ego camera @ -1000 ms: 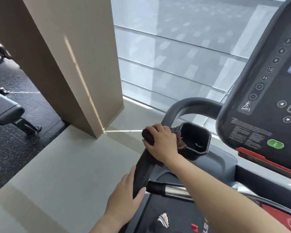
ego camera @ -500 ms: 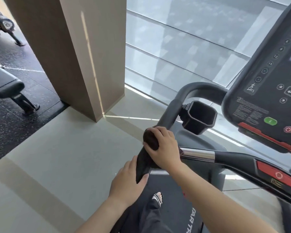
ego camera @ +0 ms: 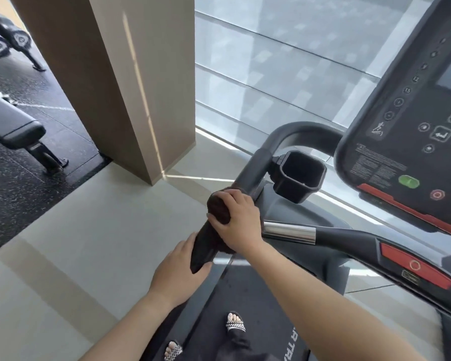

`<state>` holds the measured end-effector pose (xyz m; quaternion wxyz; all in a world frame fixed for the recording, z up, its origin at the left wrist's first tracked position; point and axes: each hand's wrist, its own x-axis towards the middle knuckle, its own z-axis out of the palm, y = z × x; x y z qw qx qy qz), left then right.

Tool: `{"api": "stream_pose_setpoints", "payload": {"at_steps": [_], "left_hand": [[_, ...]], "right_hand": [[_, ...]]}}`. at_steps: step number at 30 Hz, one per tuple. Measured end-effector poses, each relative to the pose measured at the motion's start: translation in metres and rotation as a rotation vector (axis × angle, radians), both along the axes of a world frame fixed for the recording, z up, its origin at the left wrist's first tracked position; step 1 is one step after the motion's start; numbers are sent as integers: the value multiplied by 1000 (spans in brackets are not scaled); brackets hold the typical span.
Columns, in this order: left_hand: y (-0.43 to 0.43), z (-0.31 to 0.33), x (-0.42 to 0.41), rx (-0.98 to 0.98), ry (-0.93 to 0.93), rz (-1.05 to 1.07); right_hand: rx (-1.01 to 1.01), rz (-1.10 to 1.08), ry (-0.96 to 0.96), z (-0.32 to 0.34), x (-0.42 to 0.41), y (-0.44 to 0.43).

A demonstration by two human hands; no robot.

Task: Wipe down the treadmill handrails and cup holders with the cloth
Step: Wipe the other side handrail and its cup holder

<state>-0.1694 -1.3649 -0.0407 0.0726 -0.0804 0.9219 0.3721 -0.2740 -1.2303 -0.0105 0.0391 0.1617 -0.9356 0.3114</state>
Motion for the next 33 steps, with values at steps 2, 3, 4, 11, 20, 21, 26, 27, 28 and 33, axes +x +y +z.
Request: {"api": "stream_pose_setpoints", "payload": {"at_steps": [2, 3, 4, 11, 20, 21, 26, 27, 28, 33], "left_hand": [[1, 1, -2, 18, 9, 7], [2, 2, -2, 19, 11, 9], [2, 2, -2, 16, 13, 11], [4, -3, -1, -88, -19, 38], [5, 1, 21, -141, -84, 204], [5, 0, 31, -157, -90, 246], [0, 0, 84, -320, -98, 434], [1, 1, 91, -336, -111, 466], [2, 1, 96, -351, -125, 493], [8, 5, 94, -424, -141, 541]], "right_hand": [[-64, 78, 11, -7, 18, 6], [-78, 122, 4, -9, 21, 10], [-73, 163, -8, -9, 20, 13], [-225, 244, -21, 23, -22, 22], [101, 406, 113, -2, -31, 17], [92, 429, 128, -4, -27, 14], [22, 687, 214, -16, 8, 1], [8, 733, 229, -18, 9, 2], [4, 767, 240, -18, 6, 4], [-7, 559, 226, -10, -28, 13]]}}
